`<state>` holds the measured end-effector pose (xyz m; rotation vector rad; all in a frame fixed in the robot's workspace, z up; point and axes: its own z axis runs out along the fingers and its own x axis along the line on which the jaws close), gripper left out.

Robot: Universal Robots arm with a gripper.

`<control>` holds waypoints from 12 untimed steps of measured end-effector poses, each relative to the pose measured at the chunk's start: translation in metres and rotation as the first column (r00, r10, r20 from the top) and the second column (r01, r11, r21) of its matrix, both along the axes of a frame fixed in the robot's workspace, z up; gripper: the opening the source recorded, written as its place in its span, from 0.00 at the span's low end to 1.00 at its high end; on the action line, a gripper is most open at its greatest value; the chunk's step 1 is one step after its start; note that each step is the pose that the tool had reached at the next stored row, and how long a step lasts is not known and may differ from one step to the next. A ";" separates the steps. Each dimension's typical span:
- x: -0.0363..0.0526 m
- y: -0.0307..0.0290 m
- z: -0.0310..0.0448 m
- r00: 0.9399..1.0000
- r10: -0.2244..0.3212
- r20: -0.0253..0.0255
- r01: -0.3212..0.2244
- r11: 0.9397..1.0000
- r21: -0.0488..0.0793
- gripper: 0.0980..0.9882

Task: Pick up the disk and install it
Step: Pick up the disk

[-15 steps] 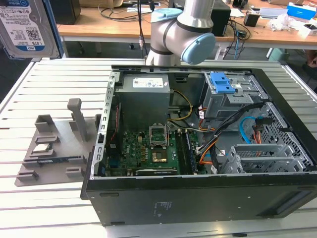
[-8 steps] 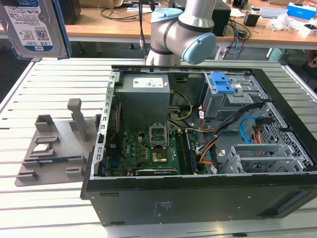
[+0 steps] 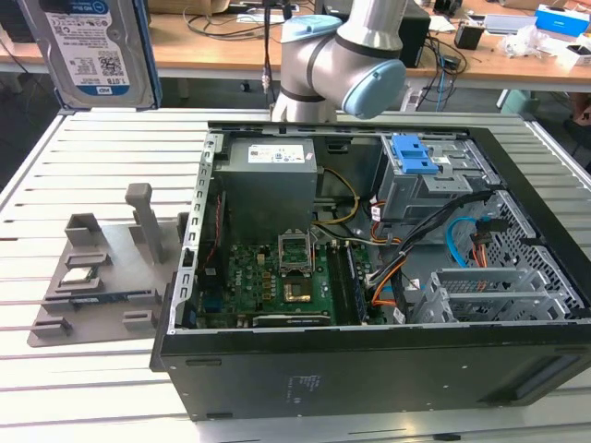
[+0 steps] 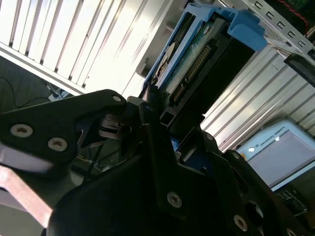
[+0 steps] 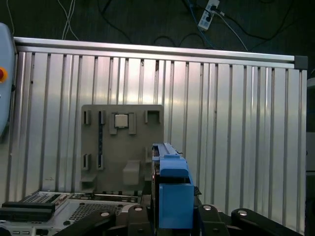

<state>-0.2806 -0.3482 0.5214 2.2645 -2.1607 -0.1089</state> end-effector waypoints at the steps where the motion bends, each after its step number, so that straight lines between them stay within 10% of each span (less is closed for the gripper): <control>1: 0.0052 0.0000 0.0000 1.000 0.000 0.000 0.000 1.000 0.000 0.30; 12: 0.0576 0.0000 0.0000 1.000 0.000 0.000 0.000 1.000 0.000 0.30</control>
